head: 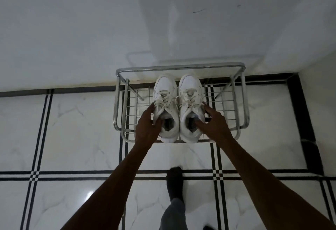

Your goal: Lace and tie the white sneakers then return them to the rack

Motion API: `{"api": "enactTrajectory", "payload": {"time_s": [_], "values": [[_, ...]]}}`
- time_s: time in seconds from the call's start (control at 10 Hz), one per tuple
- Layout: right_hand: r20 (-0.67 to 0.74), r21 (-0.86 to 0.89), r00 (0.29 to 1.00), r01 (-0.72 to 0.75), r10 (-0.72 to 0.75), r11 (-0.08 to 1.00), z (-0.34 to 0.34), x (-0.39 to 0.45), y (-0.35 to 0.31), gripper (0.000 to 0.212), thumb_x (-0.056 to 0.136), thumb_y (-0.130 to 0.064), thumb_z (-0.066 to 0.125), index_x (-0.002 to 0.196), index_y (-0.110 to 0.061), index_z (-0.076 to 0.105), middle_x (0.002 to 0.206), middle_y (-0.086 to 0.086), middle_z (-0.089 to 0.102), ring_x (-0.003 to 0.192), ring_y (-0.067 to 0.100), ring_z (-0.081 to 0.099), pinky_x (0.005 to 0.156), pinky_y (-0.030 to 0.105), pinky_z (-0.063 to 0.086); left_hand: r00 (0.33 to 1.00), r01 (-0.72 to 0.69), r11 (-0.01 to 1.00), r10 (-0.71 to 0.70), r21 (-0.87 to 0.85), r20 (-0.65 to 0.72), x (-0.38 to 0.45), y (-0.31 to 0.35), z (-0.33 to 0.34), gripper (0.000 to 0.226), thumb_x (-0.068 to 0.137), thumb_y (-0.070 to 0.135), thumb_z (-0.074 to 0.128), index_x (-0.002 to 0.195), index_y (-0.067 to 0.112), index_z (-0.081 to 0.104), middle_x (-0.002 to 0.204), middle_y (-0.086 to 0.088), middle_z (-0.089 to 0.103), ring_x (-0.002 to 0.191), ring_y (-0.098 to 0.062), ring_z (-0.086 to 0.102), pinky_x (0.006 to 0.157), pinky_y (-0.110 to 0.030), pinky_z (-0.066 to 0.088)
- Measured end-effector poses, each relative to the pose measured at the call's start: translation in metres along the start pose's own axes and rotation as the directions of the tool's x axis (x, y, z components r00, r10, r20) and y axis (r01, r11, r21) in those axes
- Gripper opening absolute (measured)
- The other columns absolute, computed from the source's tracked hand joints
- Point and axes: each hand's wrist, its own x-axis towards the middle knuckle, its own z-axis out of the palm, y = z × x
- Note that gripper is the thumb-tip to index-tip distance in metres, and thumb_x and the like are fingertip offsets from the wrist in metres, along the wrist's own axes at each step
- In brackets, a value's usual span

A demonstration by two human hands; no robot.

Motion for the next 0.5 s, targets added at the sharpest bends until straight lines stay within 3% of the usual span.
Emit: {"api": "enactTrajectory", "payload": {"time_s": [0.1,0.2,0.3,0.5], "values": [[0.011,-0.054,1.000,0.016,-0.015,0.998,0.008,0.021,0.009,0.072,0.083,-0.016,0.078,0.146,-0.010,0.045,0.139,0.007,0.059,0.121,0.010,0.057,0.083,0.004,0.045,1.000,0.020,1.000,-0.020,0.024,0.008,0.017,-0.009,0.007,0.068,0.089,0.036,0.060,0.153,0.021,0.042,0.147,-0.006,0.057,0.126,-0.027,0.062,0.099,-0.050,0.056],[0.052,-0.073,0.998,-0.017,0.021,0.997,0.015,0.028,0.022,0.073,0.083,-0.017,0.078,0.147,-0.012,0.044,0.141,0.009,0.058,0.122,0.017,0.061,0.094,0.025,0.054,0.998,0.053,0.999,-0.054,0.010,0.039,0.023,-0.023,0.014,0.067,0.091,0.025,0.064,0.154,0.020,0.040,0.148,-0.006,0.056,0.128,-0.027,0.061,0.100,-0.051,0.055],[0.078,-0.015,0.996,-0.046,0.048,0.999,0.015,0.030,0.032,0.073,0.084,-0.013,0.075,0.149,-0.014,0.042,0.142,0.007,0.057,0.115,0.009,0.060,0.095,0.029,0.056,0.998,0.050,0.998,-0.050,-0.028,0.033,0.025,-0.028,0.020,0.070,0.088,0.027,0.061,0.154,0.016,0.040,0.151,-0.006,0.052,0.132,-0.024,0.057,0.099,-0.049,0.057],[0.127,-0.082,0.984,-0.116,0.126,0.990,0.013,0.024,0.013,0.078,0.087,-0.020,0.074,0.152,-0.011,0.033,0.148,0.012,0.050,0.131,0.028,0.054,0.107,0.039,0.047,0.997,0.060,0.998,-0.062,0.028,0.050,0.028,-0.035,0.022,0.078,0.086,0.052,0.069,0.153,0.027,0.038,0.147,-0.004,0.054,0.134,-0.021,0.053,0.099,-0.051,0.056]]}}
